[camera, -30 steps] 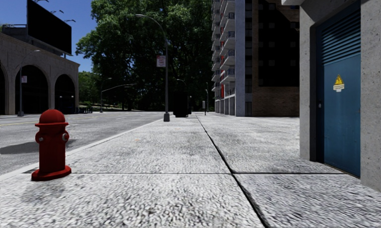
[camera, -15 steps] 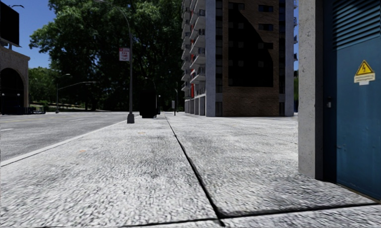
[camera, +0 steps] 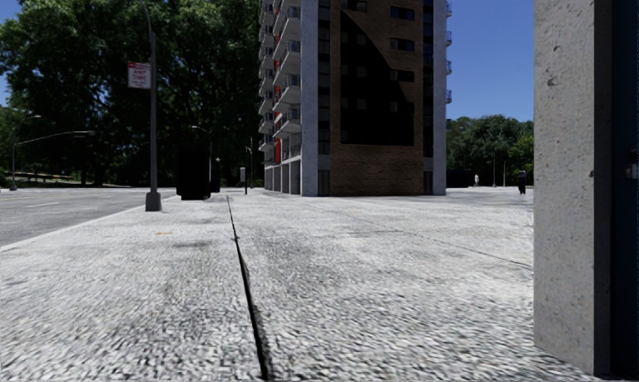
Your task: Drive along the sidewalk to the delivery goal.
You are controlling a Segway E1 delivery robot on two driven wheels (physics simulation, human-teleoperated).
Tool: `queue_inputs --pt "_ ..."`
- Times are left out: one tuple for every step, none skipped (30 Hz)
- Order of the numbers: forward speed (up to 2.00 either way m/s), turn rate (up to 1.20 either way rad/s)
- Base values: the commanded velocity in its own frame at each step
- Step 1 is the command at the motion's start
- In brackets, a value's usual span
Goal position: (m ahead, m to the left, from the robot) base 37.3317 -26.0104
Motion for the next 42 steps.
queue_inputs --pt "2.00 0.00" --pt "2.00 0.00" --pt "2.00 0.00" --pt "2.00 0.00" --pt "2.00 0.00" --pt "2.00 0.00" --pt "2.00 -0.15" --pt "2.00 -0.31" --pt "2.00 -0.43" --pt "2.00 -0.43" --pt "2.00 -0.47" --pt "2.00 -0.49" --pt "2.00 -0.50" --pt "2.00 -0.50" --pt "2.00 -0.50" --pt "2.00 -0.50" --pt "2.00 -0.50" --pt "2.00 -0.50" --pt "2.00 -0.50" --pt "2.00 -0.50" --pt "2.00 -0.51" --pt "2.00 -0.55" --pt "2.00 -0.56" --pt "2.00 -0.56" --pt "2.00 -0.56" --pt "2.00 -0.57" --pt "2.00 -0.57" --pt "2.00 -0.57" --pt "2.00 -0.57" --pt "2.00 -0.57" --pt "2.00 -0.57" --pt "2.00 -0.57" --pt "2.00 -0.57" --pt "2.00 -0.57" --pt "2.00 -0.57" --pt "2.00 -0.57" --pt "2.00 -0.57" --pt "2.00 -0.57" --pt "2.00 -0.57" --pt "2.00 -0.57" --pt "2.00 -0.57" --pt "2.00 -0.57"
